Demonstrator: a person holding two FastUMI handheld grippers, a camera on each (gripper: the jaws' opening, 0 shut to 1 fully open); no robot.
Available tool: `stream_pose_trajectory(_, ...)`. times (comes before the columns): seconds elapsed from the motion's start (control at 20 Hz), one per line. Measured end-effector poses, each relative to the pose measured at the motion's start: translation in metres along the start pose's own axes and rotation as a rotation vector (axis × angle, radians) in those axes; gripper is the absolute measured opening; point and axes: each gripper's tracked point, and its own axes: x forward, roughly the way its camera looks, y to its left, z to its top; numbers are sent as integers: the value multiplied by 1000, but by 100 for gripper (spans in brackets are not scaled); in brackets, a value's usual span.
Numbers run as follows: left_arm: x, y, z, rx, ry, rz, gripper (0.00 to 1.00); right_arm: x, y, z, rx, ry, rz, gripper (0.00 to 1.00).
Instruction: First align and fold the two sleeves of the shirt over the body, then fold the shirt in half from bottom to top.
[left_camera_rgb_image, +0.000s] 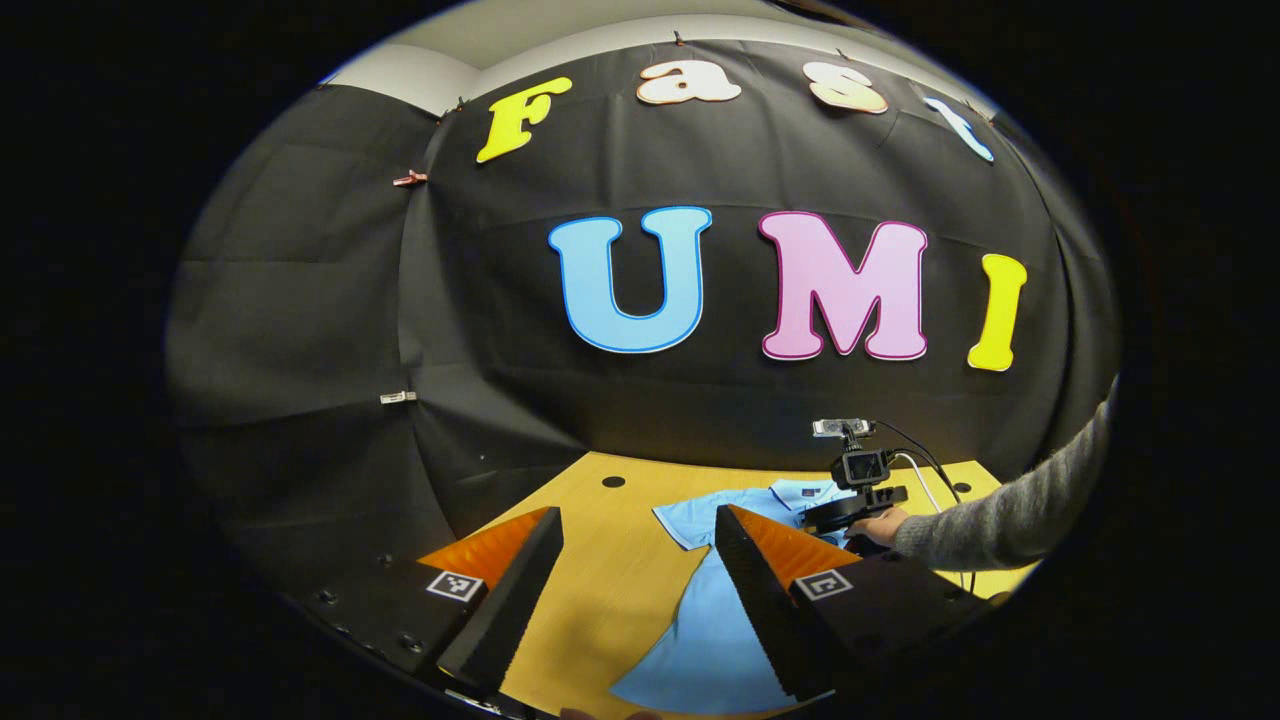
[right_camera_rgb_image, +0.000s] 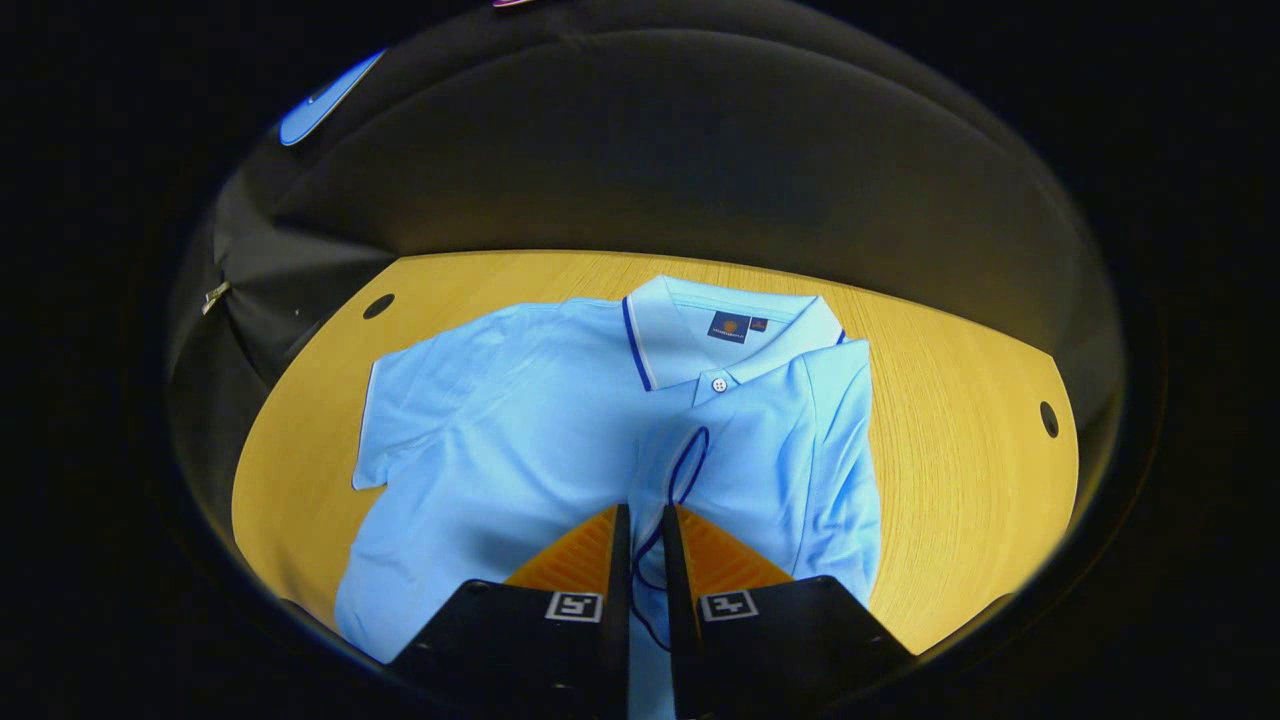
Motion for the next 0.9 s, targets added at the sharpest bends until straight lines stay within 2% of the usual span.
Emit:
stream_pose_trajectory(0.05, -1, 1, 0, 1, 0, 0, 98, 1, 1, 0, 3, -2, -2, 28)
stream_pose_trajectory(0.1, -1, 1, 0, 1, -1, 2, 97, 0, 0, 2, 5, -8, -11, 28)
stream_pose_trajectory(0.15, -2, 2, 2, 1, 0, 1, 97, 0, -1, 3, 5, -15, -17, 41)
stream_pose_trajectory(0.35, -5, 5, 2, 3, -2, 1, 97, -14, 6, 22, 36, -109, 12, 75)
stream_pose_trajectory(0.6, -7, 5, 4, 5, -5, -14, 97, -68, 10, 59, -15, -311, 25, 76)
stream_pose_trajectory(0.9, 9, -2, 6, -9, -15, -78, 97, -210, 20, 85, -45, -584, 28, 75)
